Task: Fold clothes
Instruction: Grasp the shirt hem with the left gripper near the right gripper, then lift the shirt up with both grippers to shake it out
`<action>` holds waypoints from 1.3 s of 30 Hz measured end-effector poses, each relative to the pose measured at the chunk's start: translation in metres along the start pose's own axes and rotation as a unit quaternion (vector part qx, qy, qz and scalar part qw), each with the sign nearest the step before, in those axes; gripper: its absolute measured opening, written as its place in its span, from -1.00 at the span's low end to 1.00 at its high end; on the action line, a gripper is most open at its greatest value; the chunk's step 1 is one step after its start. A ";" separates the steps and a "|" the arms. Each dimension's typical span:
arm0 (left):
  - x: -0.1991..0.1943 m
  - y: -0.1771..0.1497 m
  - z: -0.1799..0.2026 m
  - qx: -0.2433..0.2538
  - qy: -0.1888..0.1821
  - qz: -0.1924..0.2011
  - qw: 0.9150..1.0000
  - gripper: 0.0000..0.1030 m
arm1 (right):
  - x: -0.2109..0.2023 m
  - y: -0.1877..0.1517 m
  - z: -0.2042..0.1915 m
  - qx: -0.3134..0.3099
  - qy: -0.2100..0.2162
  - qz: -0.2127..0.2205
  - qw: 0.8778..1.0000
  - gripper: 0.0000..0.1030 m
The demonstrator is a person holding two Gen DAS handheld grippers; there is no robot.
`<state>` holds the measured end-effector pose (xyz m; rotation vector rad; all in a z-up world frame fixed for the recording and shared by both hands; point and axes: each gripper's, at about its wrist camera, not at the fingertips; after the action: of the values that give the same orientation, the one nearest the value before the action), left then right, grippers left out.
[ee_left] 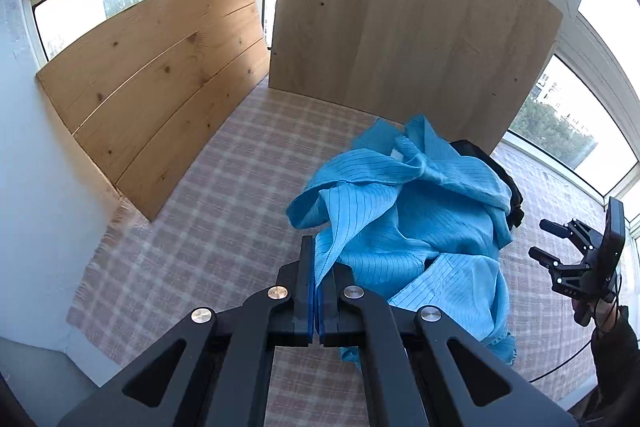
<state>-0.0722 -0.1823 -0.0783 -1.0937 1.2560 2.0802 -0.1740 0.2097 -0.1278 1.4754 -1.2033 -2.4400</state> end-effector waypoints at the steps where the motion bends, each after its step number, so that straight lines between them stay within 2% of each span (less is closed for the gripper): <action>1: 0.002 -0.001 -0.003 -0.002 0.001 -0.003 1.000 -1.00 | 0.003 0.008 -0.003 -0.012 0.002 0.004 1.000 0.13; 8: 0.022 -0.004 -0.017 -0.022 0.002 -0.014 1.000 -1.00 | 0.040 0.044 -0.006 -0.082 0.020 -0.024 0.996 0.12; 17: 0.032 -0.002 -0.024 -0.031 0.002 -0.021 0.999 -1.00 | 0.082 0.086 -0.005 -0.160 0.039 -0.058 0.985 0.12; 18: 0.033 -0.002 -0.025 -0.032 0.001 -0.021 0.999 -1.00 | 0.074 0.089 0.002 -0.148 0.034 -0.050 0.987 0.12; 19: 0.034 -0.001 -0.025 -0.034 0.000 -0.021 0.999 -1.00 | 0.066 0.091 0.008 -0.137 0.029 -0.042 0.989 -0.01; 20: 0.035 -0.001 -0.026 -0.034 0.000 -0.022 0.999 -1.00 | 0.058 0.093 0.015 -0.125 0.025 -0.034 0.991 -0.43; 22: 0.038 -0.001 -0.028 -0.034 0.001 -0.025 0.999 -1.00 | 0.042 0.097 0.028 -0.101 0.015 -0.018 0.995 -0.93; 28: 0.030 0.004 -0.029 -0.036 -0.008 -0.012 0.999 -1.00 | -0.006 0.110 0.067 -0.030 -0.014 0.030 0.999 -0.95; 33: -0.017 0.033 0.009 0.019 -0.024 0.039 0.999 -1.00 | -0.046 0.121 0.100 0.030 -0.037 0.070 0.996 -0.96; 36: -0.064 0.061 0.044 0.065 -0.039 0.089 0.993 -1.00 | -0.122 0.126 0.116 0.040 -0.099 0.107 0.989 -0.96; 39: -0.118 0.089 0.086 0.113 -0.053 0.146 0.981 -1.00 | -0.208 0.131 0.130 0.046 -0.168 0.143 0.974 -0.96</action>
<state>-0.1028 -0.1474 0.0861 -0.7233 1.6336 2.1021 -0.2049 0.2799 0.1395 0.8471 -1.4854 -2.5200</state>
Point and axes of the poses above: each gripper's, at about its wrist camera, not at the fingertips, and x roughly the way its jaws point, z to its right, y to its top, and after that the axes turned 13 degrees about -x, right-handed
